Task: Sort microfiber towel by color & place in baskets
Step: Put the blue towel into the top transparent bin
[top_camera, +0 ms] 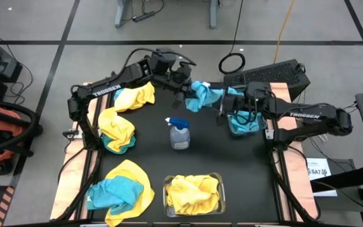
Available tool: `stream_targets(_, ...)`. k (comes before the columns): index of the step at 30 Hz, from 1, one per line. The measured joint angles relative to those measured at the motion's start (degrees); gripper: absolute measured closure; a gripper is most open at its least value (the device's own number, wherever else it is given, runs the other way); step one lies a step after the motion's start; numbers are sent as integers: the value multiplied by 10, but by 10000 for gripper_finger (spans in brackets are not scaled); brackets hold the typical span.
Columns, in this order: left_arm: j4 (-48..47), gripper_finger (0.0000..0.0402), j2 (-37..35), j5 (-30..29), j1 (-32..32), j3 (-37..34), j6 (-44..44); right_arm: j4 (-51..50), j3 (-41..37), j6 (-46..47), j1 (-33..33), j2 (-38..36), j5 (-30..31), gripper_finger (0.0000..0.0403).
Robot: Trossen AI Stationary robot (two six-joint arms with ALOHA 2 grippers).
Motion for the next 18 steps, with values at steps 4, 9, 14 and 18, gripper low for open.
stream_targets(4, 24, 387, 0, 34, 2, 0, -39, 8, 0, -50, 25, 14, 87, 87)
stream_targets(9, 25, 387, 3, 54, -1, 0, -75, 46, 0, -90, 41, 29, 116, 110)
stream_targets(14, 27, 385, 20, 65, -12, 0, -104, 99, 0, -96, 50, 48, 143, 140)
stream_targets(18, 33, 368, 28, 67, -21, 0, -122, 75, 16, -114, 54, 55, 147, 169)
